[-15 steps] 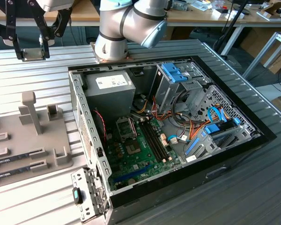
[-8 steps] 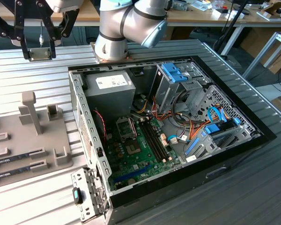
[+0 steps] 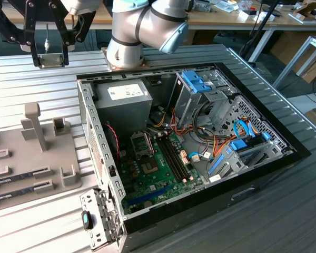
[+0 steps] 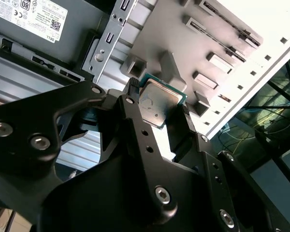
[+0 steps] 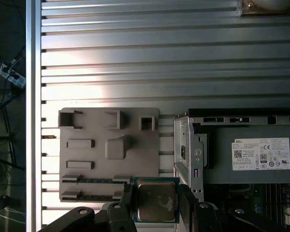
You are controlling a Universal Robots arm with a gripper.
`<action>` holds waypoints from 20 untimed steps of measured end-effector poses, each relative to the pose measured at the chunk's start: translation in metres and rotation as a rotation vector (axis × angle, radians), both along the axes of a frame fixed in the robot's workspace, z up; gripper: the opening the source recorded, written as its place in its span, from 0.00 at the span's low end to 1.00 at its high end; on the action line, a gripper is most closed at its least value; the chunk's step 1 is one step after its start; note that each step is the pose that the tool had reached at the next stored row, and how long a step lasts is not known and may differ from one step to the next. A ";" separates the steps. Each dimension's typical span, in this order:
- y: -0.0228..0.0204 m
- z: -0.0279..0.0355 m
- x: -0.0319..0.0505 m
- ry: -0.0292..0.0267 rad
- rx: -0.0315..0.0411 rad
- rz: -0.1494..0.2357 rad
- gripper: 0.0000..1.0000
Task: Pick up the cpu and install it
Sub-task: 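Pick up the cpu and move it towards the insertion slot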
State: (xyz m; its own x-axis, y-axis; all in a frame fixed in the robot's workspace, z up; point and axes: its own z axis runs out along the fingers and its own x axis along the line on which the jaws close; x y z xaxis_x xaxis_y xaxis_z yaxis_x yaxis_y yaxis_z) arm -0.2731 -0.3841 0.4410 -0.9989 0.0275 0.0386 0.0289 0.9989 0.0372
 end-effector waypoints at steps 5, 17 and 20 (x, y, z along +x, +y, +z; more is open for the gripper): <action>0.0000 -0.0005 0.0072 0.0008 0.0001 0.000 0.47; -0.0001 -0.0015 0.0251 0.0028 0.0000 0.000 0.47; -0.0001 -0.0016 0.0298 0.0034 0.0000 0.000 0.47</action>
State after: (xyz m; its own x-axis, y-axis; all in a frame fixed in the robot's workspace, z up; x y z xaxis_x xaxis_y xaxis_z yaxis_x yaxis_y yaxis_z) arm -0.2433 -0.3841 0.4393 -0.9987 0.0275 0.0420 0.0290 0.9989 0.0371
